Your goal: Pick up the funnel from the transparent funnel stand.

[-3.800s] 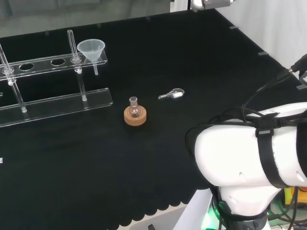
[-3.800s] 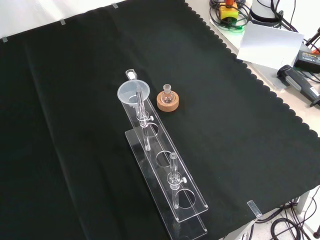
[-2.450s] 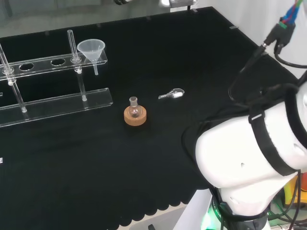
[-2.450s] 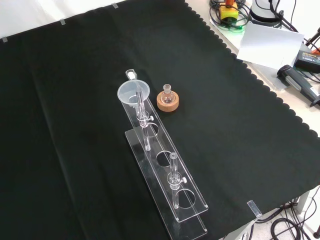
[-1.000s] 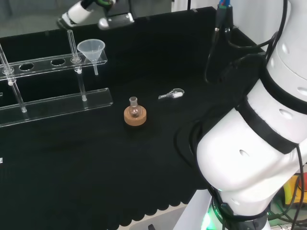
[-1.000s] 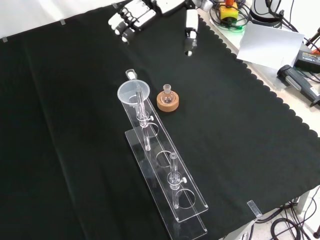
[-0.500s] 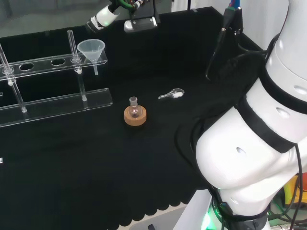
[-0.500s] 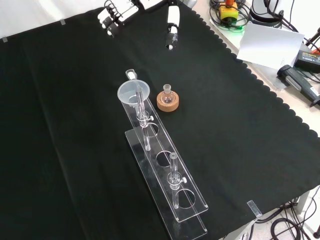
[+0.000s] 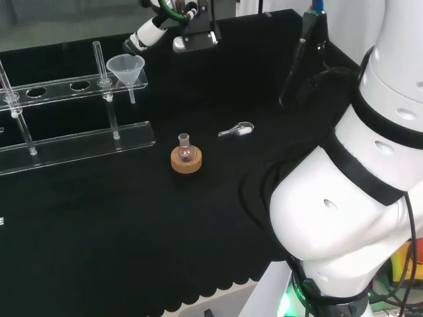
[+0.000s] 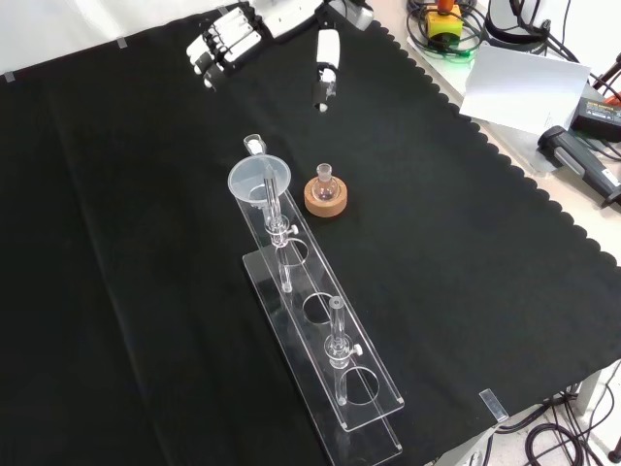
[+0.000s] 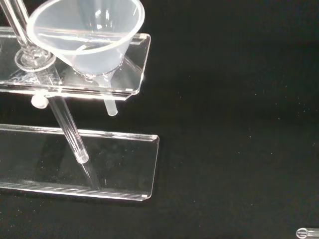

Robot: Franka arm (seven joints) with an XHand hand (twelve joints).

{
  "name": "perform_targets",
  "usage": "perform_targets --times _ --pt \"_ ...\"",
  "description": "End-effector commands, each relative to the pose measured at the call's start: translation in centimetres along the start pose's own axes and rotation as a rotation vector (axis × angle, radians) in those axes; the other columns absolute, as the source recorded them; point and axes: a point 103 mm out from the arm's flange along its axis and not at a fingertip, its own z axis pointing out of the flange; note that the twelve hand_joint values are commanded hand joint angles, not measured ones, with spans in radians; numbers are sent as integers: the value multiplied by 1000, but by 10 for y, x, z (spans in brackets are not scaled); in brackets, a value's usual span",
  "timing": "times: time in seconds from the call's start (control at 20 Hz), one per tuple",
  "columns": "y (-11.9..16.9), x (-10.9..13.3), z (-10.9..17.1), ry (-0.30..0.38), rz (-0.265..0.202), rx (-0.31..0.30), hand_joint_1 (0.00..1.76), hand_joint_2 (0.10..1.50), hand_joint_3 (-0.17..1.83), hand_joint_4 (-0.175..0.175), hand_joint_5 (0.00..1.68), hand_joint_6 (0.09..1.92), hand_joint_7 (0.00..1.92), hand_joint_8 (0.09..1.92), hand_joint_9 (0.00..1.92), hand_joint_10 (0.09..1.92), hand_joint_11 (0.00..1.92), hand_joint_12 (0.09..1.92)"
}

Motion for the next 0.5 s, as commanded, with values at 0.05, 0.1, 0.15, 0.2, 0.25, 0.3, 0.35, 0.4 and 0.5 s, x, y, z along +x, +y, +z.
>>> perform_targets --times 0.05,0.1,0.15,0.2,0.25,0.3,0.35,0.4,0.5 --pt "4 15 5 -2 -5 9 501 675 32 4 0 87 0 87 0 87 0 87" --pt "5 18 6 0 -6 11 501 676 32 4 0 87 0 87 0 87 0 87" --pt "6 19 8 4 -6 13 501 676 32 4 0 87 0 87 0 87 0 87" --pt "7 21 9 6 -4 15 501 677 32 4 0 87 0 87 0 87 0 87" --pt "8 22 10 10 -3 18 501 677 32 4 0 87 0 87 0 87 0 87" --pt "8 24 12 16 -1 20 501 677 32 4 0 87 0 87 0 87 0 87" --pt "8 24 14 23 -2 21 501 678 32 4 0 87 0 87 0 87 0 87" --pt "9 26 16 26 -2 22 501 678 32 4 0 87 0 87 0 87 0 87" --pt "12 28 21 41 12 48 502 679 32 4 0 87 0 87 0 87 0 87"
